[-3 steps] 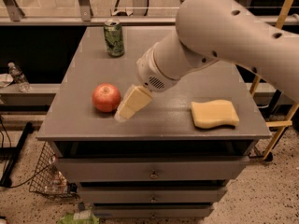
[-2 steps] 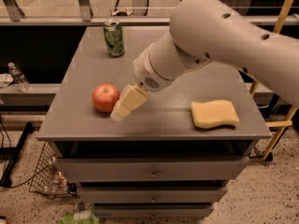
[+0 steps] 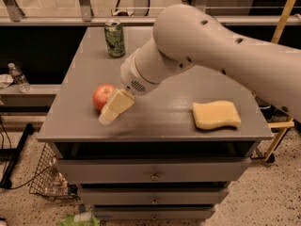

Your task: Move apple near green can

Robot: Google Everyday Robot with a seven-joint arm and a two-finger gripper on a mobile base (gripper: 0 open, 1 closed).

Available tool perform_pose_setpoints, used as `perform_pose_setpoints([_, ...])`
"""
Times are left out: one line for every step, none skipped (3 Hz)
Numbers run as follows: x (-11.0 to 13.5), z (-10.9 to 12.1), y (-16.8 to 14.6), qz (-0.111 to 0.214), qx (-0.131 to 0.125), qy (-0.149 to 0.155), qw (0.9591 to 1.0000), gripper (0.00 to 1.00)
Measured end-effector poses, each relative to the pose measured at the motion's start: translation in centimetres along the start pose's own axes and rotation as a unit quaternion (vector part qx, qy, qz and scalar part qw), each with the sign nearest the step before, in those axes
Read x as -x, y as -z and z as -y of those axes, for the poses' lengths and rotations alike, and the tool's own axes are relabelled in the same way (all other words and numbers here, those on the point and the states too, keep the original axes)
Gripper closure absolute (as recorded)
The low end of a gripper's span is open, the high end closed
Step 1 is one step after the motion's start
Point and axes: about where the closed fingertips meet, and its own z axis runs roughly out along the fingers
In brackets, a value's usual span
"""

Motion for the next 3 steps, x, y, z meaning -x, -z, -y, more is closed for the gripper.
perform_pose_setpoints([0.7,-0.3,-1.5,0.004,0.012,0.005,0.9999,0.0])
perform_pose_setpoints([0.7,-0.4,-2.6,0.001,0.019,0.006,0.9998,0.0])
perform_pose_setpoints([0.1,-0.3,-2.9,-0.003,0.019,0.001,0.9998,0.17])
